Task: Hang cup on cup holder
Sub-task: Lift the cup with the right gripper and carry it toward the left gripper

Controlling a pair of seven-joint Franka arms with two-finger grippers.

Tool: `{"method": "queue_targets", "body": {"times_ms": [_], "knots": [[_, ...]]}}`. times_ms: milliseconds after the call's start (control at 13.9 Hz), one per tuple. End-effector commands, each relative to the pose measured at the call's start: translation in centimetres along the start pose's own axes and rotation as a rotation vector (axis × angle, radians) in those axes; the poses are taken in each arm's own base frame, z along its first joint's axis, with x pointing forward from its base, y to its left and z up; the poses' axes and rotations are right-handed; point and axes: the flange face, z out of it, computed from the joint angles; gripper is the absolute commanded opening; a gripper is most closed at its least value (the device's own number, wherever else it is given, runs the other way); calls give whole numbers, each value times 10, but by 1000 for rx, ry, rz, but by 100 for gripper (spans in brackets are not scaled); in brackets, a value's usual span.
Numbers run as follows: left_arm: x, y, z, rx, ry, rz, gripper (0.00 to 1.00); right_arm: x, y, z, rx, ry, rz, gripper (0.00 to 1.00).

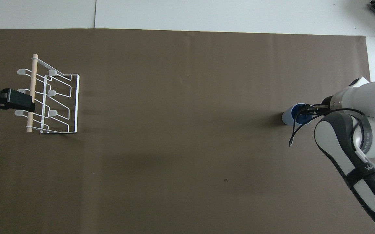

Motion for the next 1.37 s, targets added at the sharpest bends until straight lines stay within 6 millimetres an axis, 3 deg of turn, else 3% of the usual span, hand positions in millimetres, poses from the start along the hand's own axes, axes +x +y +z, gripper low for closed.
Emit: {"method": "queue_targets", "body": {"times_ms": [0, 72, 432, 720, 1080, 1295], "knots": [[-4, -2, 1, 17, 7, 8, 100, -1, 3, -2, 26, 20, -14, 16], [-4, -2, 1, 17, 7, 10, 100, -1, 3, -3, 46, 22, 3, 0], [-3, -1, 0, 17, 10, 16, 100, 4, -4, -10, 77, 17, 13, 0], [-4, -1, 2, 17, 7, 14, 100, 18, -18, -52, 97, -5, -63, 0], [-6, 4, 4, 15, 6, 23, 100, 32, -52, -98, 362, 21, 35, 0], [-7, 5, 6, 17, 1, 23, 100, 36, -59, -102, 487, 15, 89, 0]]}}
